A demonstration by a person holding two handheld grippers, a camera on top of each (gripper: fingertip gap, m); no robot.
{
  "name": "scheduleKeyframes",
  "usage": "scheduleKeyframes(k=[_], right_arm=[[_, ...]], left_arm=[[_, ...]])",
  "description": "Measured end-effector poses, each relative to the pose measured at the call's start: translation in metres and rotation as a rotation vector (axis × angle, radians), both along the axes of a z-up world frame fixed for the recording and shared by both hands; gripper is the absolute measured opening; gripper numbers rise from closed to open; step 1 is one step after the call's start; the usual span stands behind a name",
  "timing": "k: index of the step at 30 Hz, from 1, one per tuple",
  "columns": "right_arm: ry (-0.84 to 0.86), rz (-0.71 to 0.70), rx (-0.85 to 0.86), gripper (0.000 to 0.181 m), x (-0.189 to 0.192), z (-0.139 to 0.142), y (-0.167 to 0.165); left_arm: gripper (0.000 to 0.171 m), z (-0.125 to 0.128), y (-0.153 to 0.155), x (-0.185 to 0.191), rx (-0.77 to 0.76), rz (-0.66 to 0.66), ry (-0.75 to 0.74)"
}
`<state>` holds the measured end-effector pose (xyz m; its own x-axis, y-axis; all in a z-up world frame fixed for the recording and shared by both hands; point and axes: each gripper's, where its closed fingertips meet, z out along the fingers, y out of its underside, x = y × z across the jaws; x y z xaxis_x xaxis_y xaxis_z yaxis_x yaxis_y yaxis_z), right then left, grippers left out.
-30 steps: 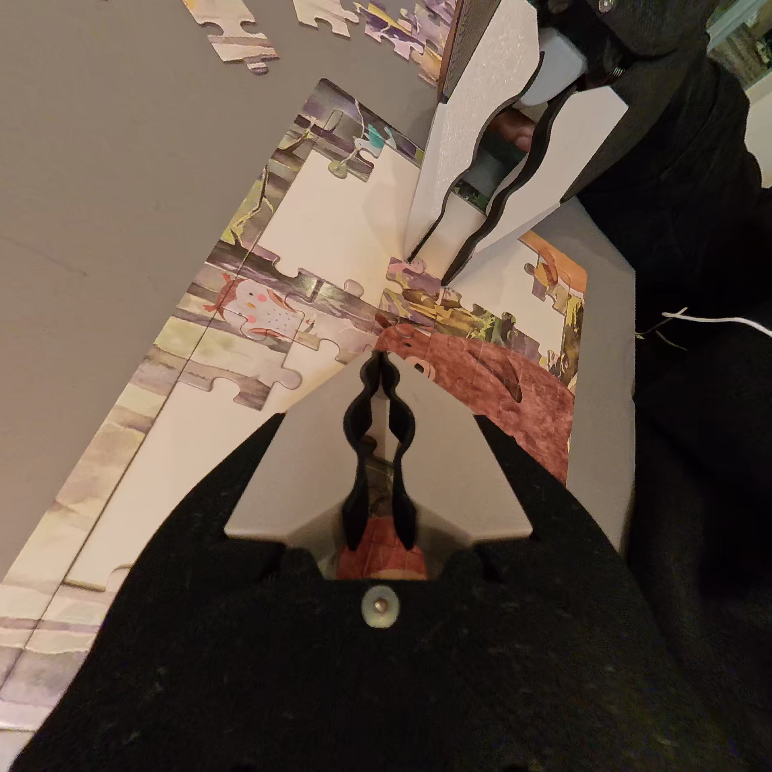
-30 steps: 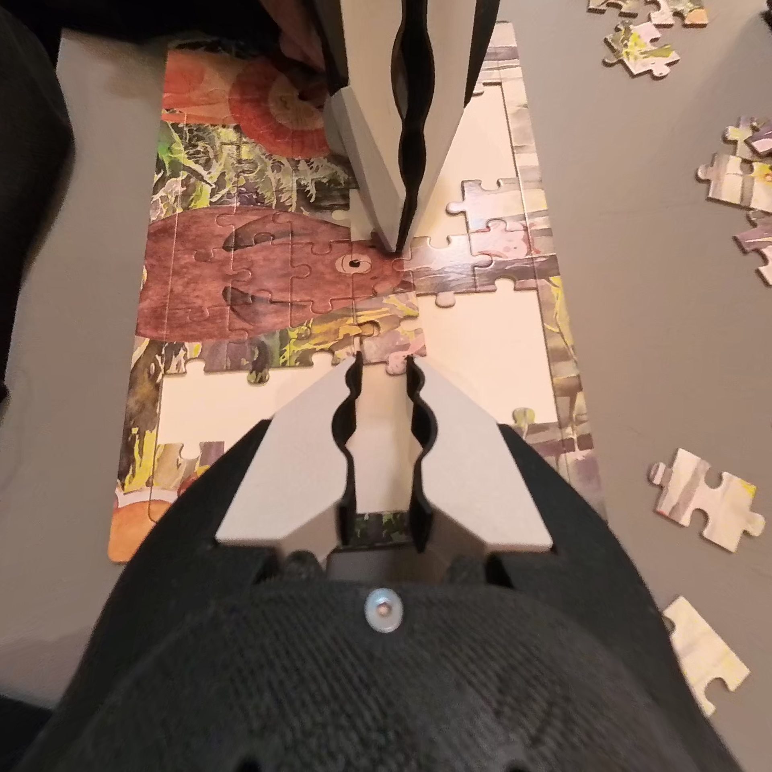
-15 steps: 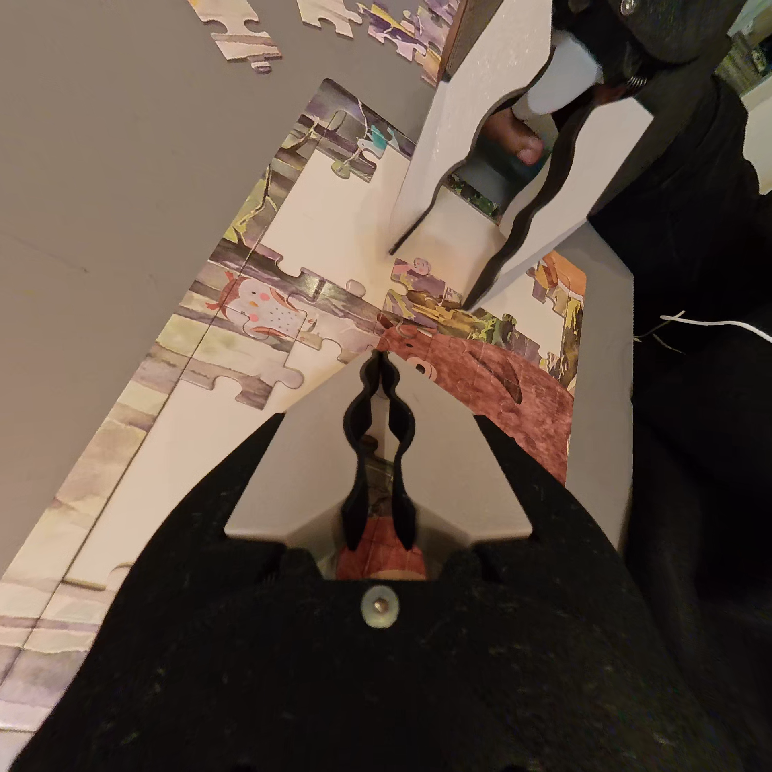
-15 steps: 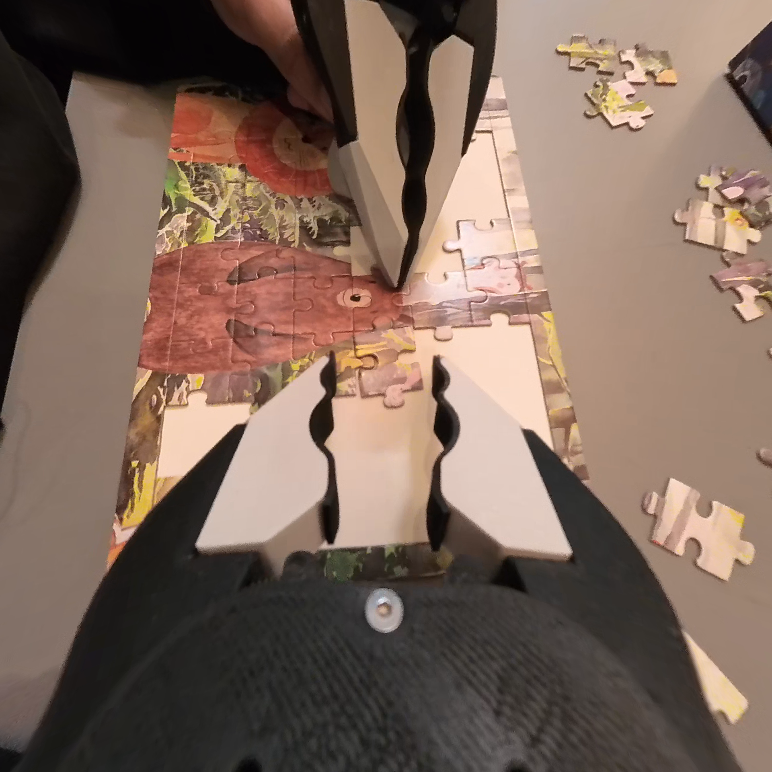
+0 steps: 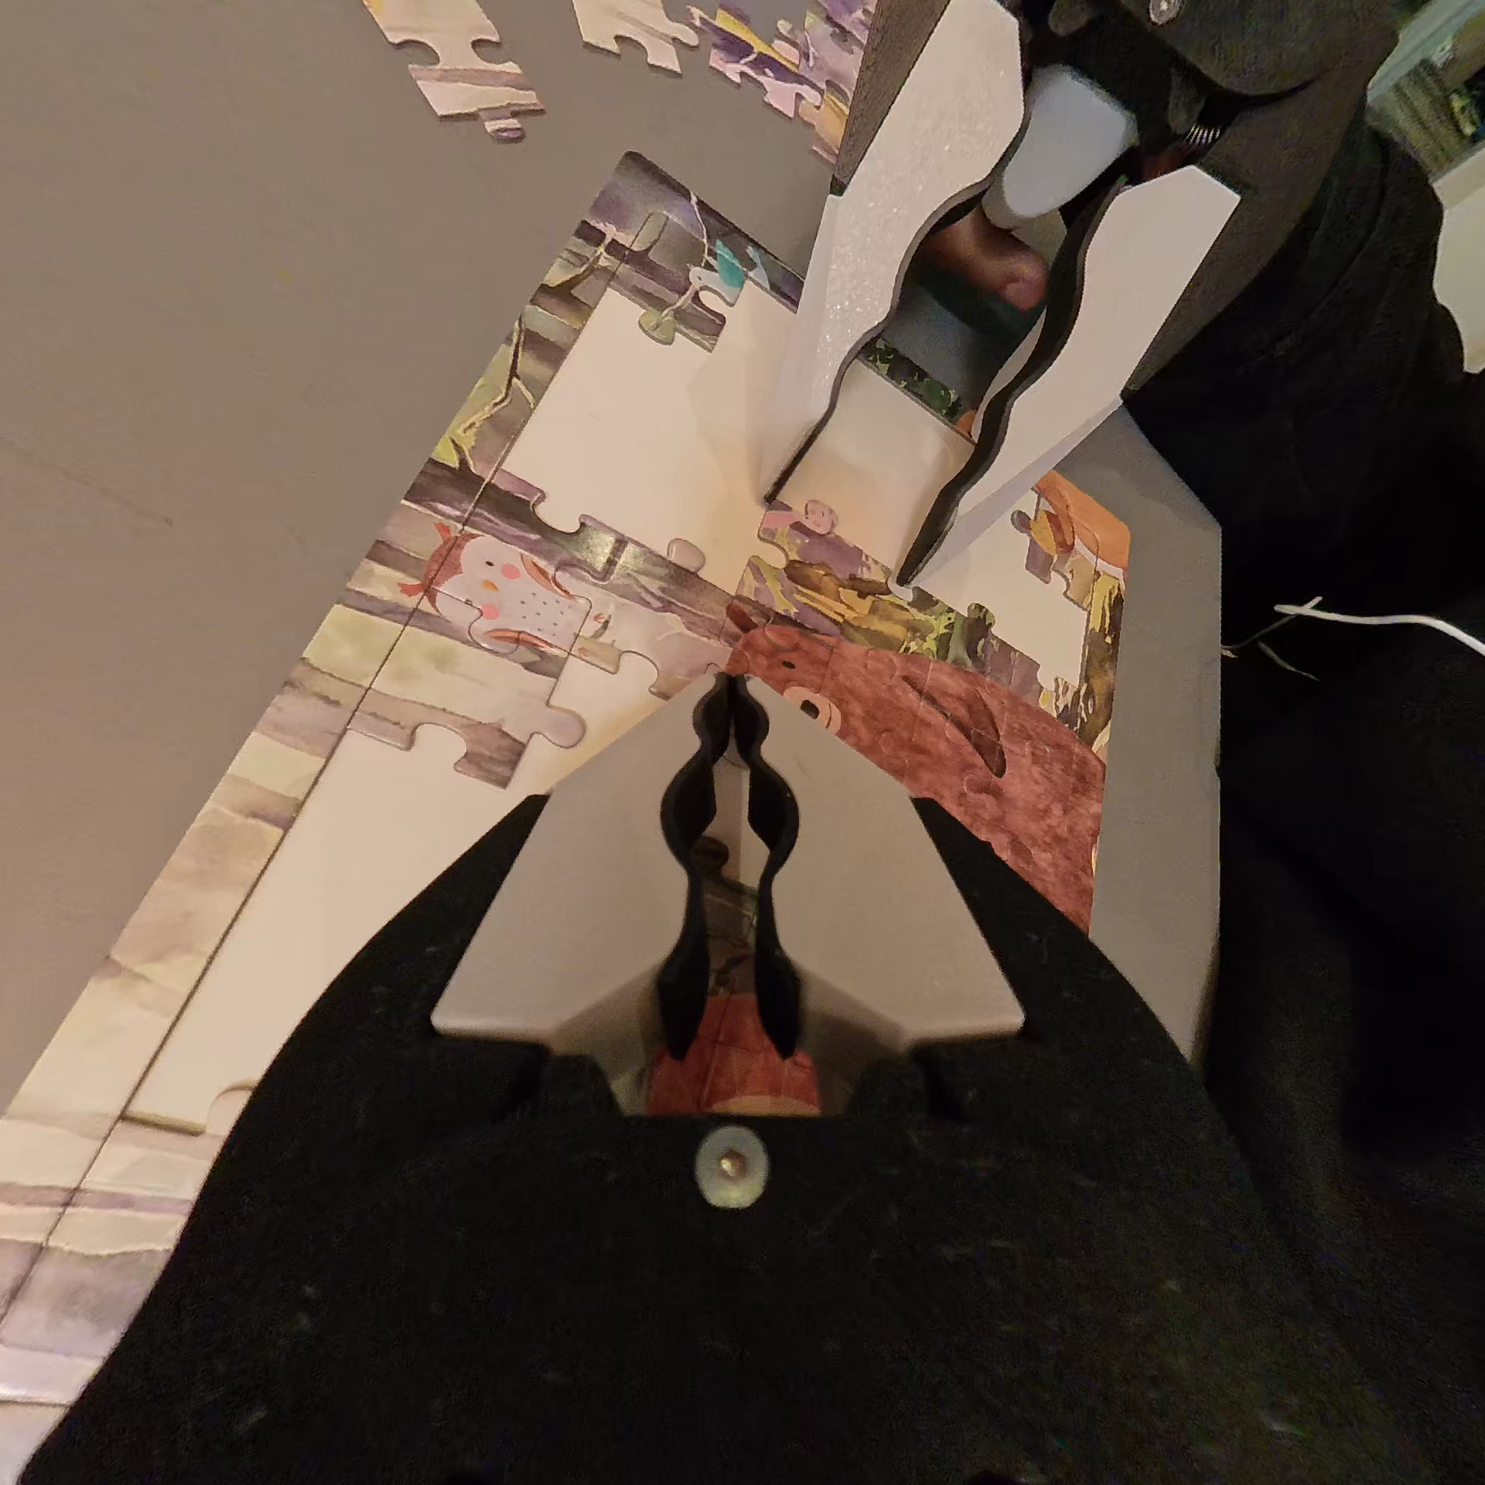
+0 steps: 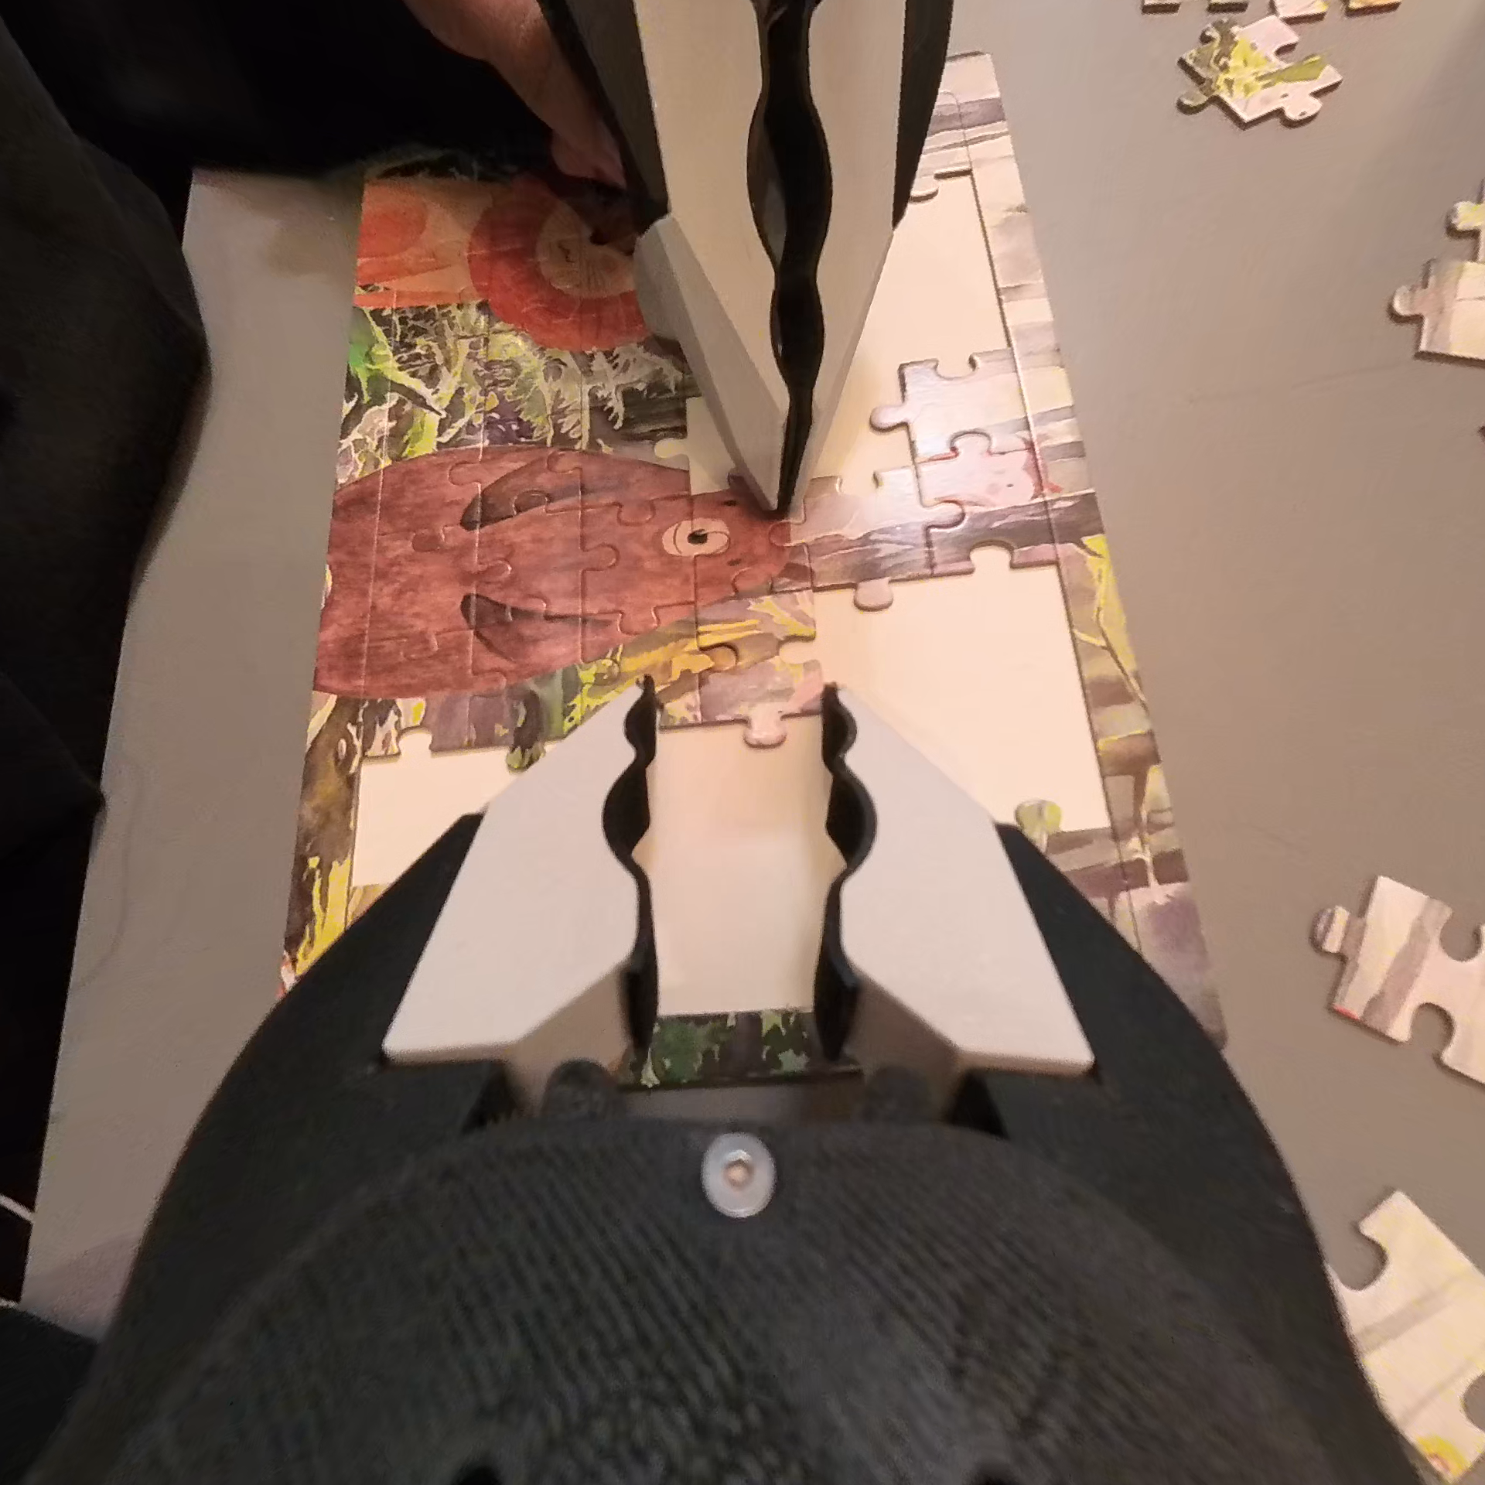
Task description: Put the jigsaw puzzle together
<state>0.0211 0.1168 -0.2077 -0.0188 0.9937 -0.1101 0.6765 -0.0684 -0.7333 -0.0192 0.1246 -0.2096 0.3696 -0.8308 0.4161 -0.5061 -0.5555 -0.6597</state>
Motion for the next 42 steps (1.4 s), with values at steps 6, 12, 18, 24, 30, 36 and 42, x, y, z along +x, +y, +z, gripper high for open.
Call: scheduleKeyframes(k=[6, 12, 18, 24, 30, 36, 42], right_arm=[[0.041, -0.005, 0.053, 0.036, -0.005, 0.009, 0.003], [0.039, -0.035, 0.095, 0.016, -0.018, 0.010, 0.005], [-0.014, -0.016, 0.090, 0.008, -0.023, -0.002, -0.001], [-0.009, -0.018, 0.098, 0.008, -0.023, -0.001, 0.000], [-0.011, -0.045, 0.096, 0.008, -0.020, -0.001, 0.006], [0.004, -0.069, 0.086, 0.005, -0.026, -0.003, 0.009], [0.010, -0.027, 0.042, 0.000, -0.025, -0.002, -0.001]], left_arm=[[0.000, 0.000, 0.000, 0.000, -0.002, 0.000, -0.001], [0.000, 0.000, 0.000, 0.000, -0.009, 0.001, -0.005], [0.000, 0.000, 0.000, 0.000, -0.011, 0.001, -0.006], [0.000, 0.000, 0.000, 0.000, -0.015, 0.001, -0.007], [0.000, 0.000, 0.000, 0.000, -0.013, 0.002, -0.006], [0.000, 0.000, 0.000, 0.000, -0.015, 0.002, -0.006], [0.000, 0.000, 0.000, 0.000, -0.014, 0.001, -0.006]])
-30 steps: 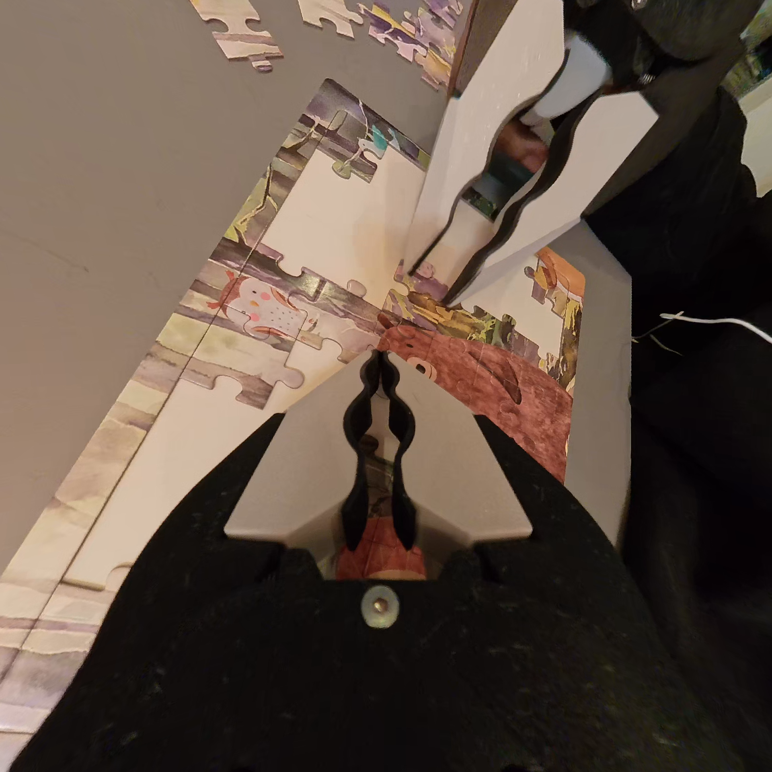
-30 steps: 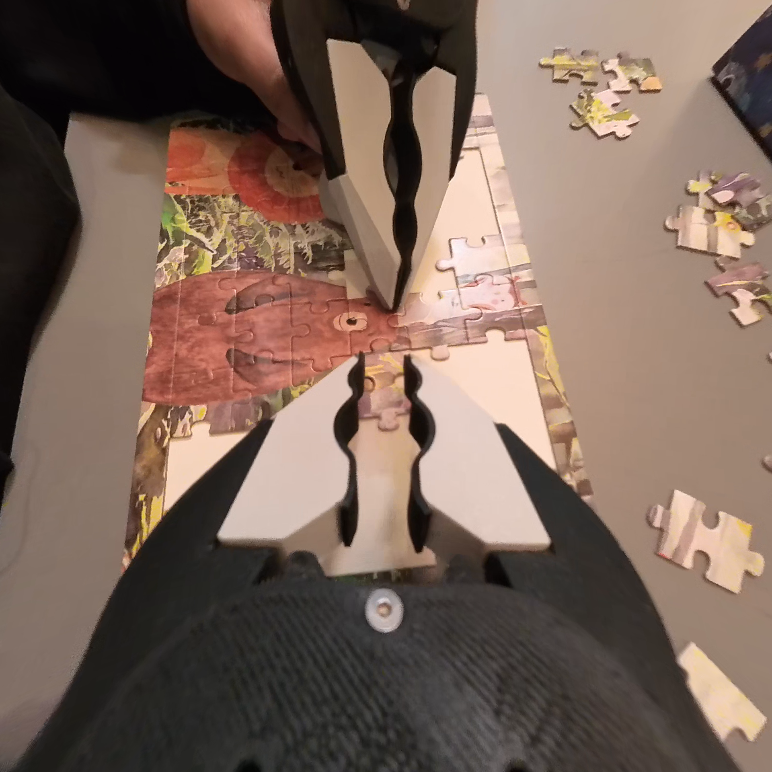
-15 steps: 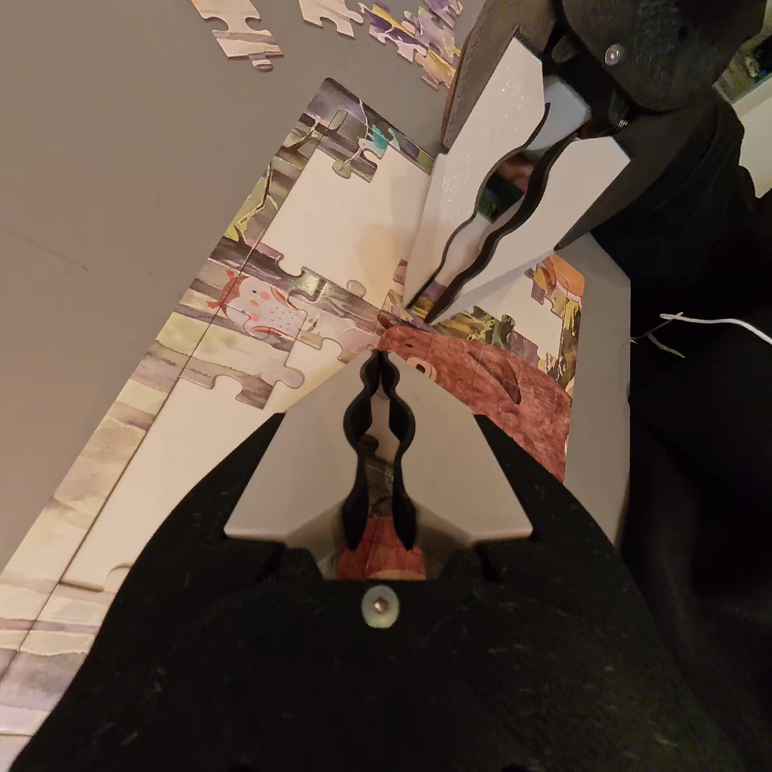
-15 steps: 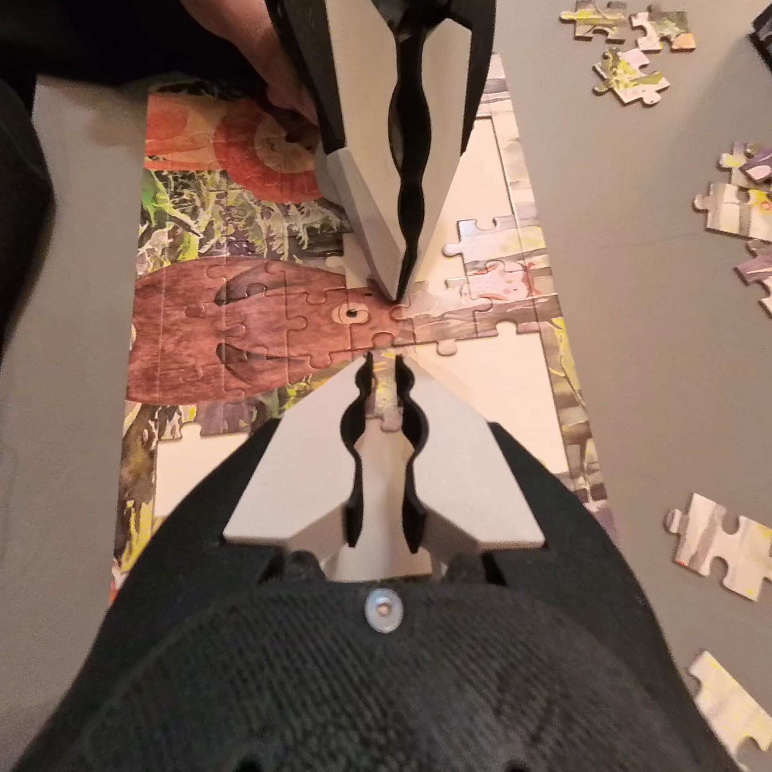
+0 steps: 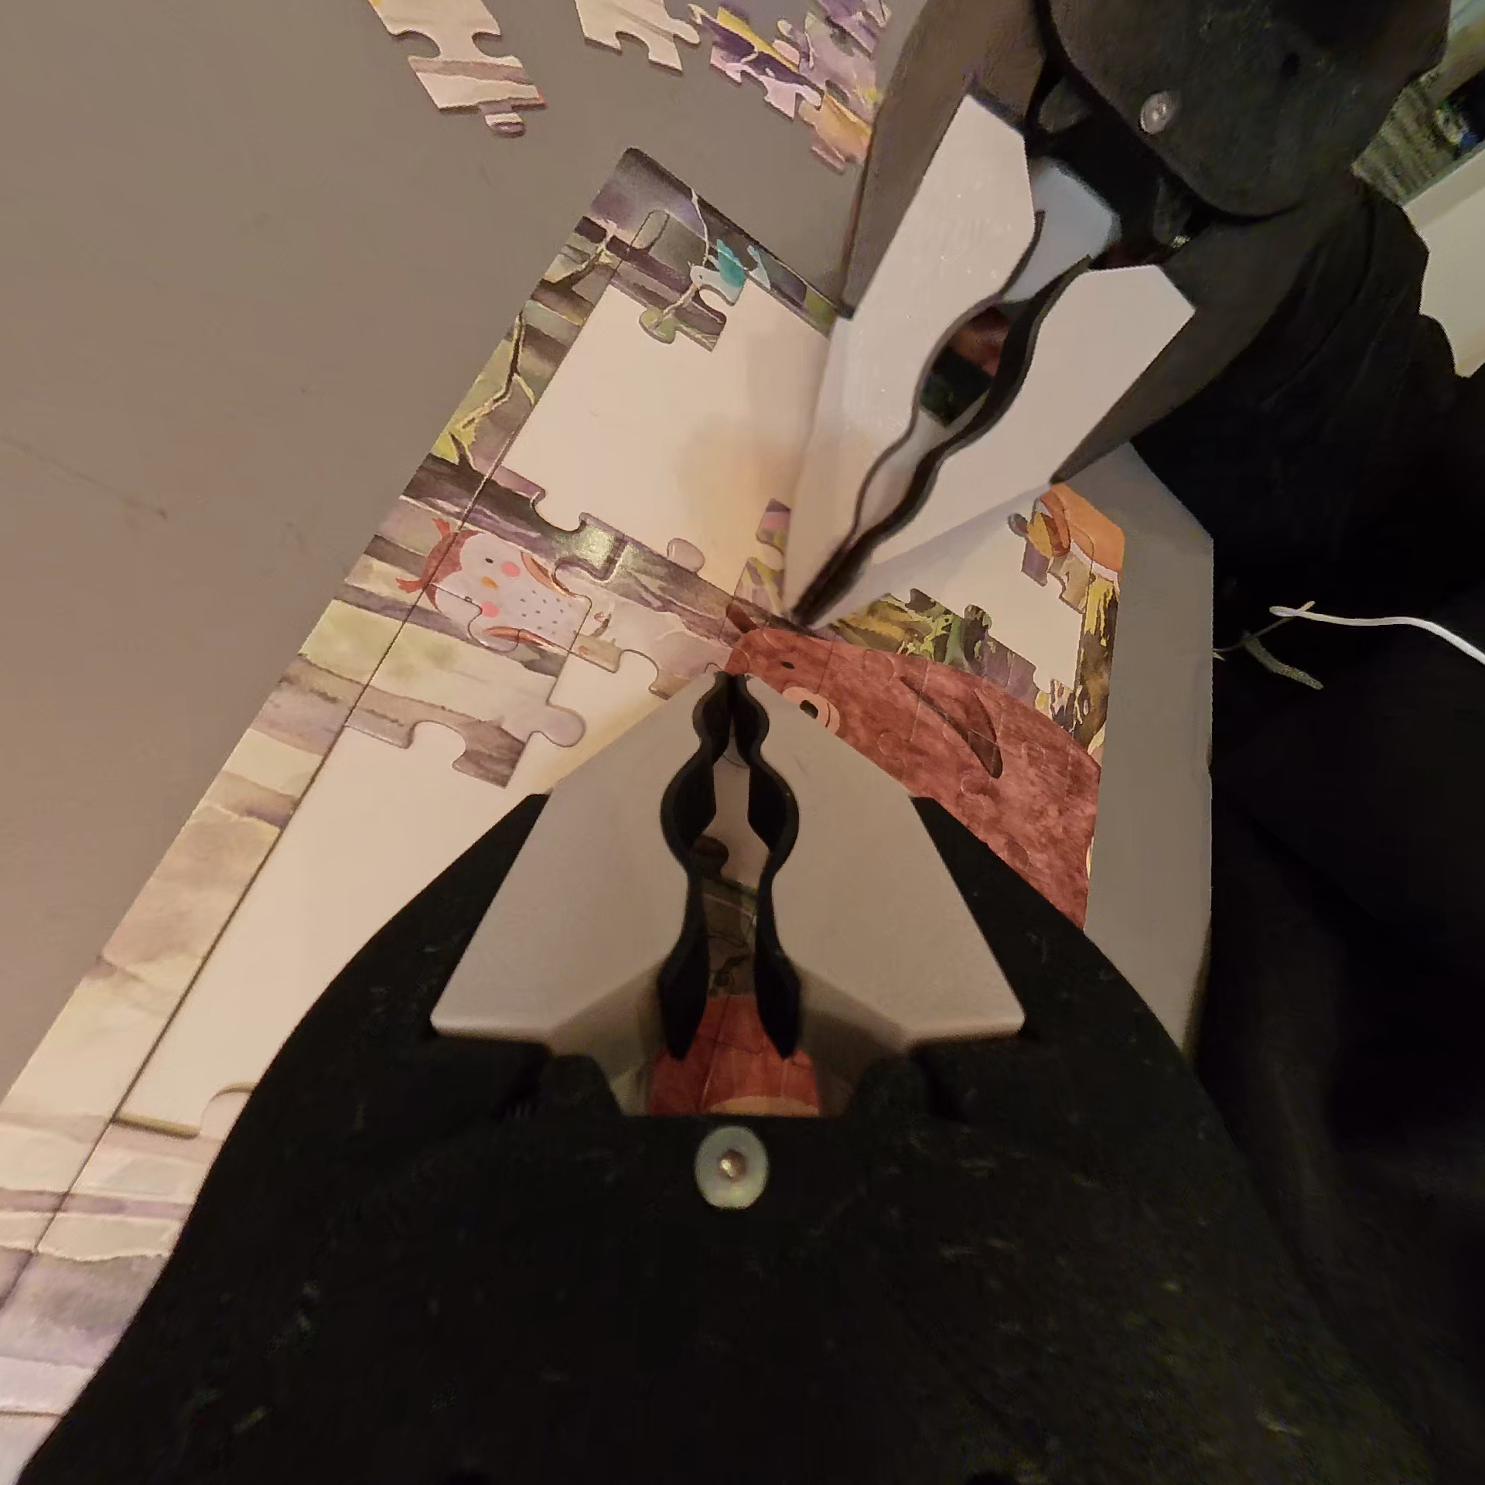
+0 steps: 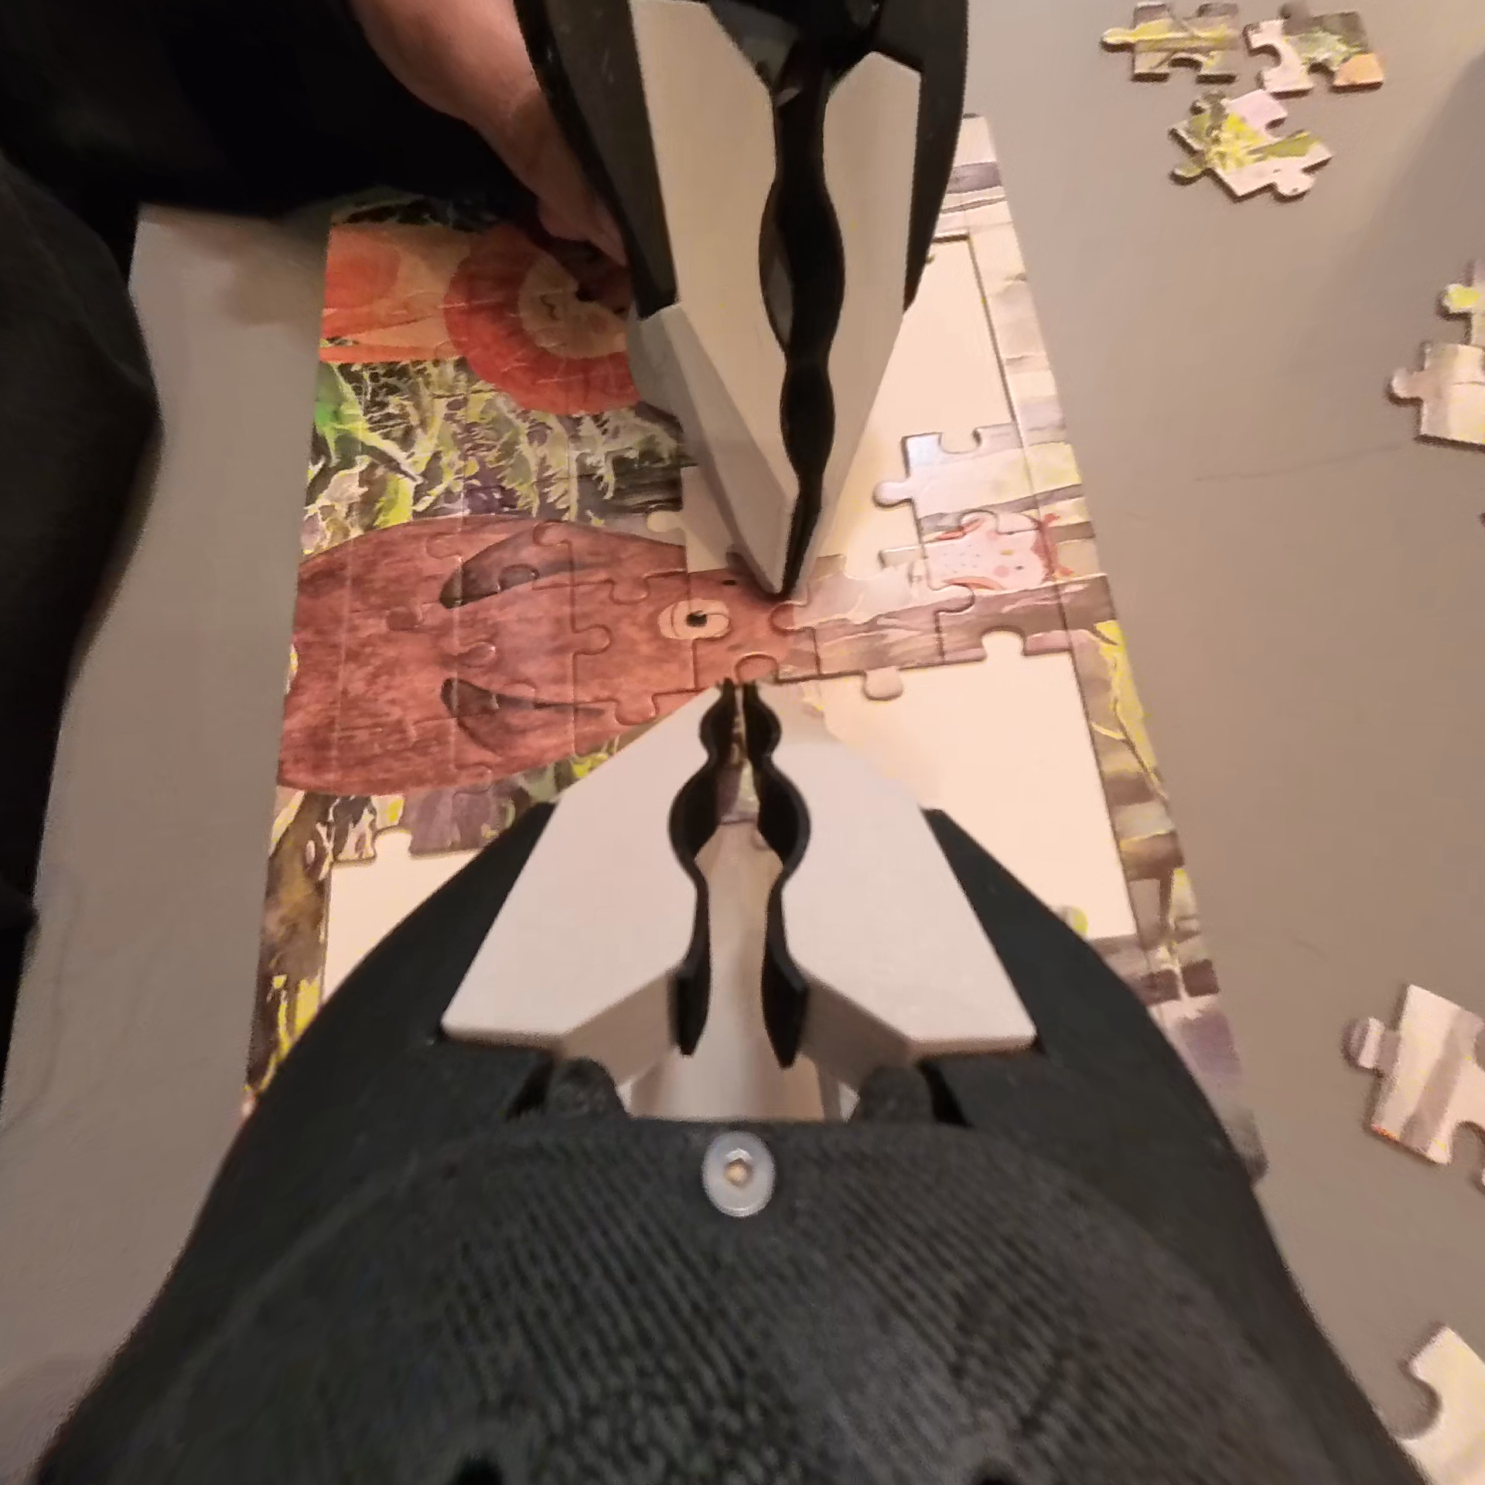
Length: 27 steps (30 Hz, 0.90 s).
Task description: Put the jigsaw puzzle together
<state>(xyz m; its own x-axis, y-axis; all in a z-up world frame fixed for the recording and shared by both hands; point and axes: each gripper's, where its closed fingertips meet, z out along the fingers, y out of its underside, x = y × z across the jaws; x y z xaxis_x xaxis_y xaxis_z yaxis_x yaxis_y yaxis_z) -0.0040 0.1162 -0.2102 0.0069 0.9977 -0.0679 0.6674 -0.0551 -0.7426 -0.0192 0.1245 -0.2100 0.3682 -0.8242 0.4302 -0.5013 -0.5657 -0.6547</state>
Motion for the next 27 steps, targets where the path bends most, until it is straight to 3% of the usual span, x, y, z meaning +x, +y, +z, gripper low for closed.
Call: scheduleKeyframes(k=[6, 9, 16, 27], right_arm=[[-0.040, -0.101, 0.088, 0.000, 0.014, 0.000, 0.025], [0.013, -0.156, 0.168, 0.000, 0.017, 0.016, 0.040], [0.219, -0.305, 0.356, 0.000, 0.031, 0.069, 0.070], [0.398, -0.515, 0.351, 0.000, 0.068, 0.100, 0.103]], left_arm=[[0.000, 0.000, 0.000, 0.000, -0.002, 0.000, -0.001], [0.000, 0.002, 0.001, 0.001, -0.004, 0.007, -0.016], [0.000, 0.041, 0.025, -0.015, -0.009, 0.125, -0.226], [0.000, 0.082, 0.072, -0.071, 0.097, 0.329, -0.416]])
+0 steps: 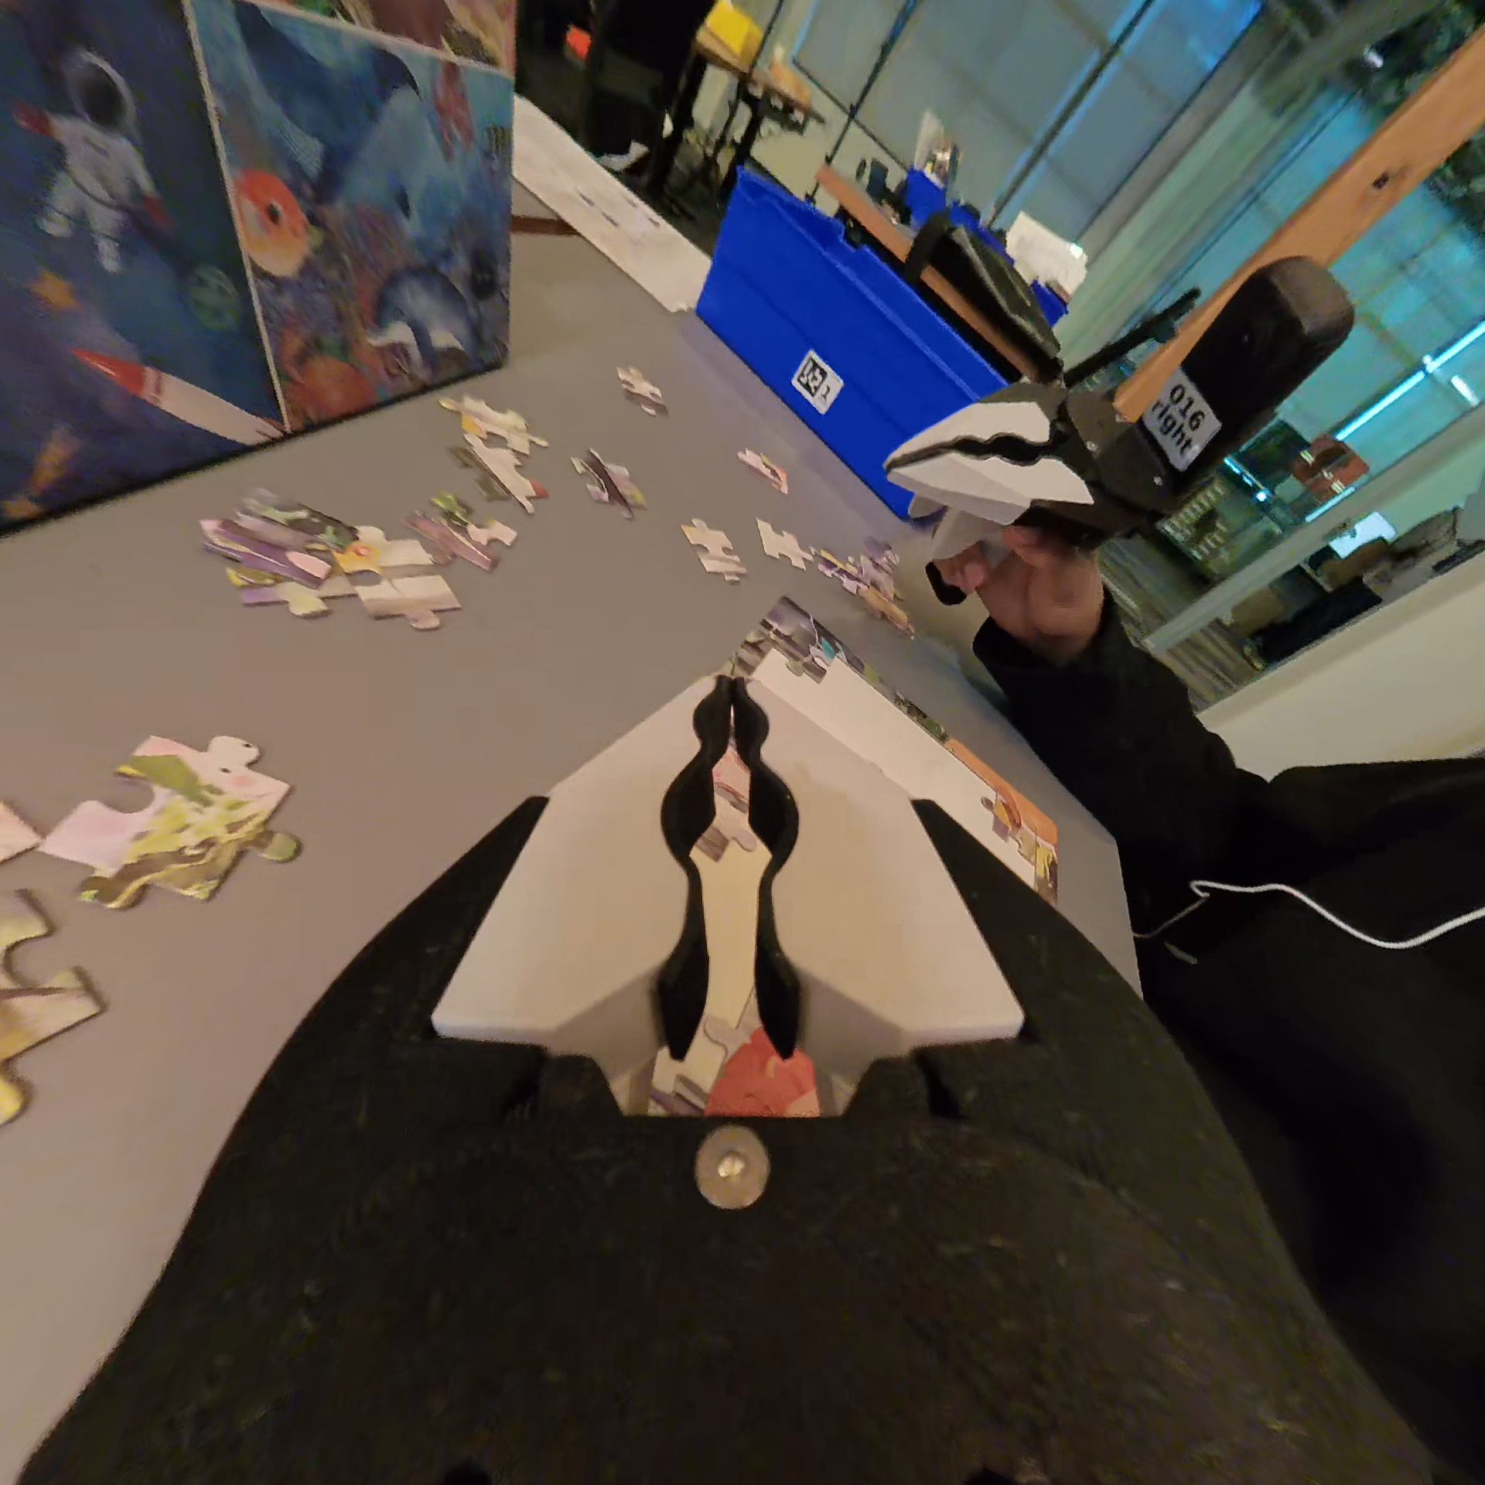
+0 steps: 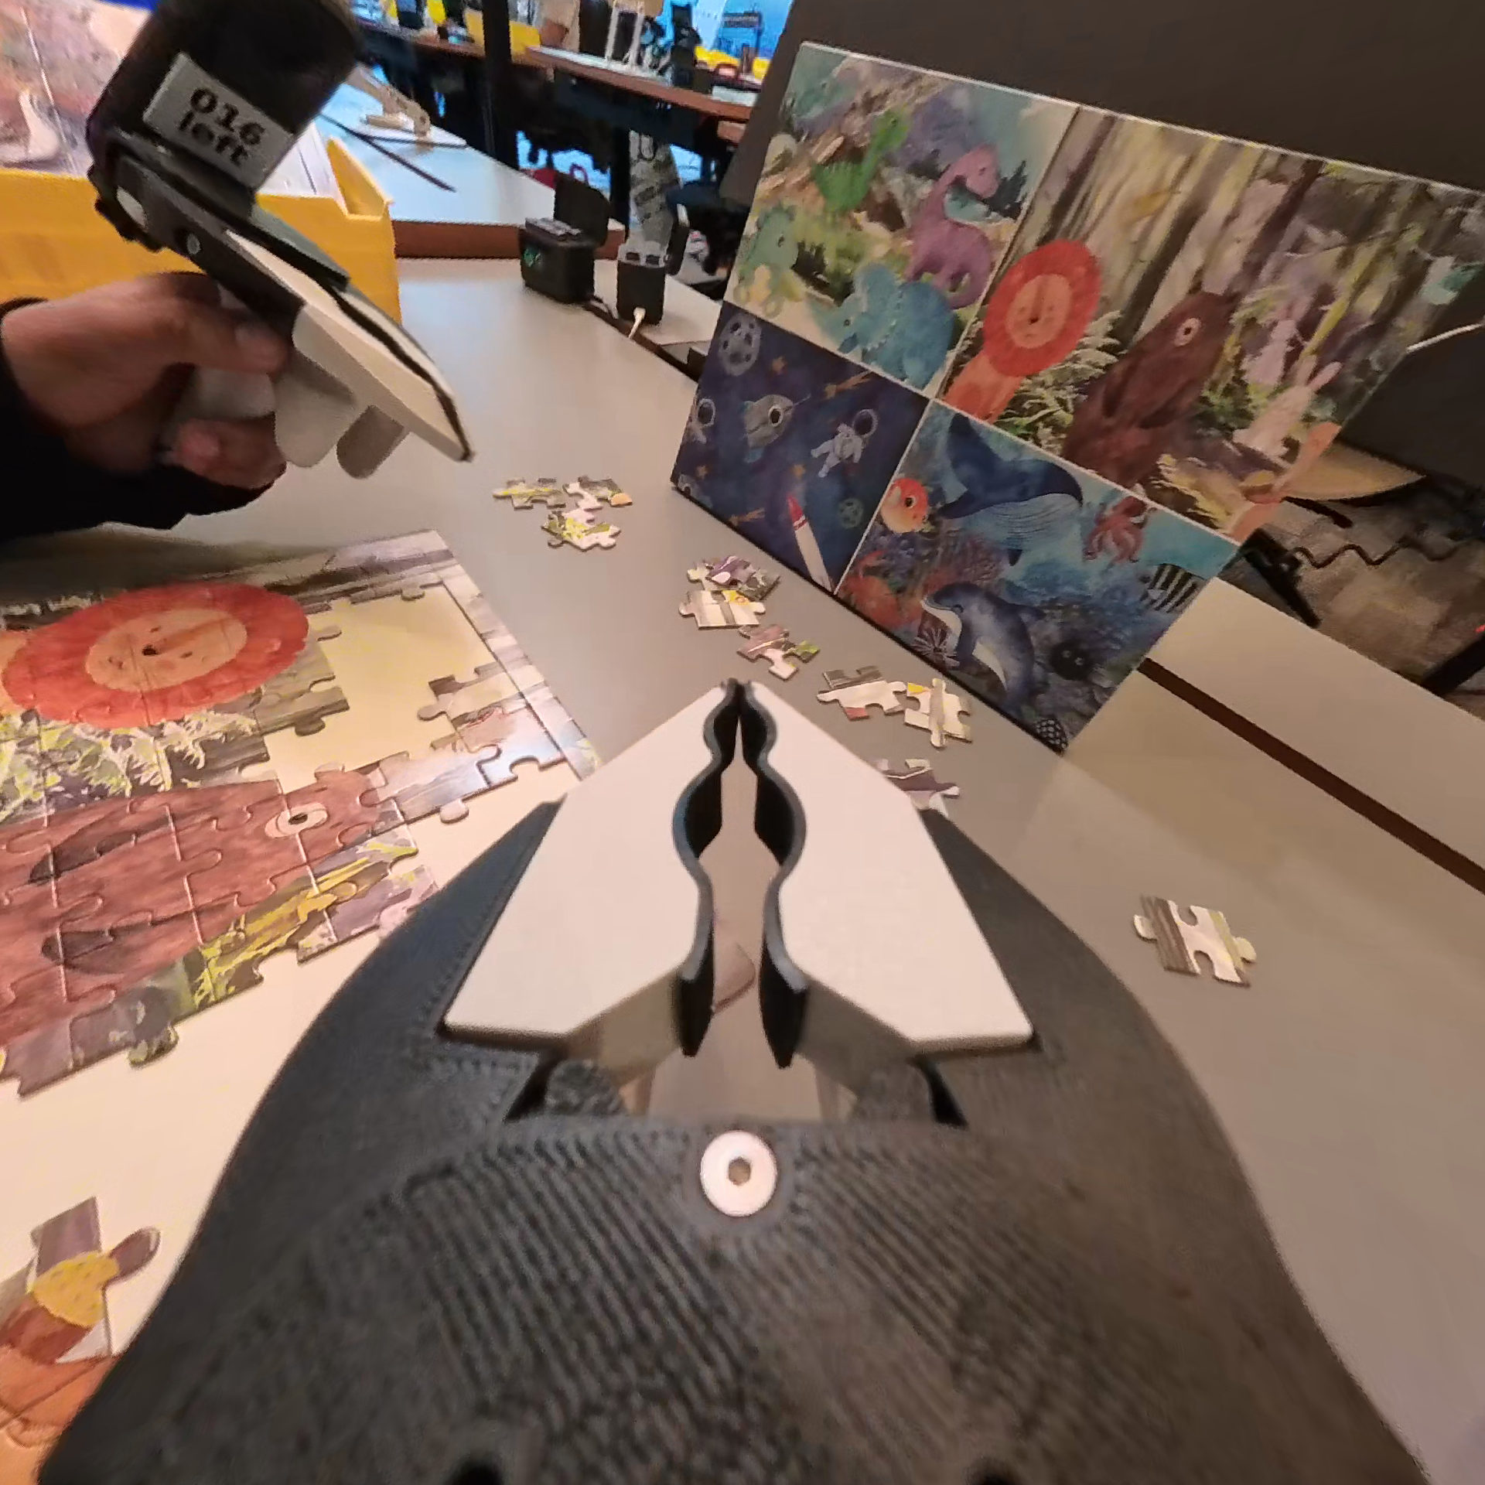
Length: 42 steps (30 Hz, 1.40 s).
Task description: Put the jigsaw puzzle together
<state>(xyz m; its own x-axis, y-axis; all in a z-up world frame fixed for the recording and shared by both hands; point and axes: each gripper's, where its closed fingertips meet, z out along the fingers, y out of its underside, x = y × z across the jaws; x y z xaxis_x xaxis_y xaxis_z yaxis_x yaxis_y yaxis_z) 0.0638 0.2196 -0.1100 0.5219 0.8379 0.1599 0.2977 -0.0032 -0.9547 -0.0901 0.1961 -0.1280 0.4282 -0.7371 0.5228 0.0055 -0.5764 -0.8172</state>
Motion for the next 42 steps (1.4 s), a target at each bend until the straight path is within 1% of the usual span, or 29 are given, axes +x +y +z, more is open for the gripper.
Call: scheduleKeyframes(k=[5, 16, 18, 20, 24, 26, 29, 33, 36, 39, 42], right_arm=[[0.064, -0.012, -0.025, 0.000, 0.005, 0.003, 0.004], [0.155, 0.000, -0.081, 0.000, 0.005, 0.001, 0.008], [0.149, -0.002, -0.071, 0.000, 0.006, 0.001, 0.009], [0.124, -0.007, -0.026, 0.000, 0.008, 0.004, 0.011], [0.066, -0.022, 0.061, 0.000, 0.014, 0.016, 0.026], [0.053, 0.000, 0.056, 0.000, 0.013, 0.019, 0.032], [0.064, 0.055, 0.054, 0.000, 0.009, 0.012, 0.038], [0.067, 0.103, -0.030, 0.000, 0.004, -0.010, 0.030], [0.100, 0.101, -0.025, 0.000, 0.002, -0.007, 0.022], [0.162, 0.123, -0.068, 0.000, -0.003, 0.002, 0.016], [0.191, 0.123, -0.092, 0.000, -0.002, 0.006, 0.015]], left_arm=[[0.000, 0.006, 0.004, -0.006, 0.047, 0.024, -0.009], [0.000, 0.006, 0.008, -0.010, 0.180, 0.067, 0.085], [0.000, 0.005, 0.009, -0.012, 0.188, 0.076, 0.094], [0.000, 0.005, 0.011, -0.014, 0.194, 0.087, 0.093], [0.000, 0.007, 0.013, -0.016, 0.201, 0.097, 0.074], [0.000, 0.007, 0.013, -0.016, 0.217, 0.100, 0.091], [0.000, 0.002, 0.013, -0.015, 0.250, 0.101, 0.146], [0.000, -0.009, 0.015, -0.015, 0.265, 0.102, 0.209], [0.000, -0.011, 0.014, -0.014, 0.277, 0.089, 0.230], [0.000, -0.002, 0.017, -0.023, 0.355, 0.141, 0.283], [0.000, 0.001, 0.018, -0.028, 0.380, 0.157, 0.313]])
